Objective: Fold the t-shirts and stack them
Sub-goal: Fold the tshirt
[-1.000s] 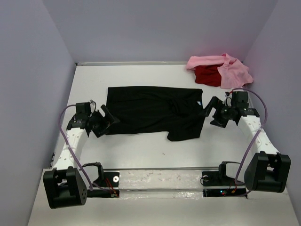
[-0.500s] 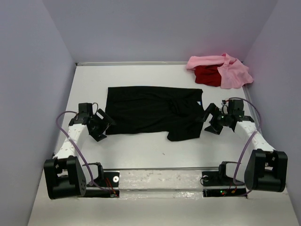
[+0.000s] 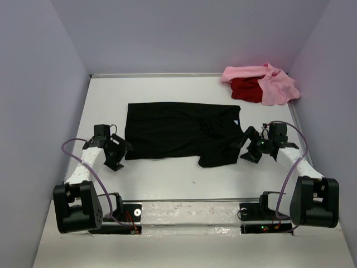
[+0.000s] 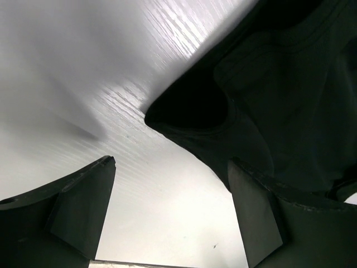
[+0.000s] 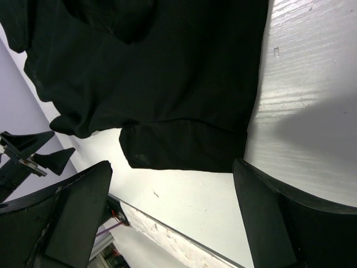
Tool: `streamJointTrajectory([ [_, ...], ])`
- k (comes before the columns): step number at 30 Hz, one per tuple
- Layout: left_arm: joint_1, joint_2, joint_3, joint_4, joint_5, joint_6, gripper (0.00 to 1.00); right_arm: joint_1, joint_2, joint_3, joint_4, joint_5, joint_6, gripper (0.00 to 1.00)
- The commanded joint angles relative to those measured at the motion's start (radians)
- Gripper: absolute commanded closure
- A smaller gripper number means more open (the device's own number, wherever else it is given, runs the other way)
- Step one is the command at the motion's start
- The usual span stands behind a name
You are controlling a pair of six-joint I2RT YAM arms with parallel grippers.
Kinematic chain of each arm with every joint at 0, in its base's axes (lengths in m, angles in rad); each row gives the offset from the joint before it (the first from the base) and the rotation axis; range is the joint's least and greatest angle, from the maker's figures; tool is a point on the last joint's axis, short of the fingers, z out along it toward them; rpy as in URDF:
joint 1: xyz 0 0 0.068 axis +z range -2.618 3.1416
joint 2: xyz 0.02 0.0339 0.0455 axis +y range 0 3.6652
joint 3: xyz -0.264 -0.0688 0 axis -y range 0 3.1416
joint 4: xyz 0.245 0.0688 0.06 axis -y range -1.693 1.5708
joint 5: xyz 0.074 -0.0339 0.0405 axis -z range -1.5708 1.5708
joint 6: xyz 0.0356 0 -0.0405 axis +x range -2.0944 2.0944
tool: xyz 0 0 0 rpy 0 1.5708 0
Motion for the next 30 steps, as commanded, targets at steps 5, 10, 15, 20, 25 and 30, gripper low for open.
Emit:
streamJointTrajectory([
  [5,0.027,-0.012,-0.003,0.035,-0.062,-0.039,0.10,0.008,-0.007,-0.027,0.097,-0.023,0.023,0.07],
  [10,0.029,-0.036,-0.062,0.137,-0.040,-0.058,0.13,0.008,0.010,-0.018,0.109,-0.026,0.025,0.12],
  [15,0.030,-0.040,-0.115,0.200,0.004,-0.087,0.33,0.008,0.015,-0.010,0.108,-0.029,0.020,0.13],
  [20,0.032,-0.007,-0.128,0.216,0.019,-0.087,0.37,0.008,0.024,-0.006,0.105,-0.032,0.016,0.14],
  [25,0.030,-0.024,-0.127,0.211,0.012,-0.095,0.53,0.008,0.027,-0.006,0.106,-0.032,0.013,0.16],
  [30,0.030,-0.010,-0.127,0.204,0.007,-0.092,0.73,0.008,0.033,-0.006,0.105,-0.032,0.011,0.18],
])
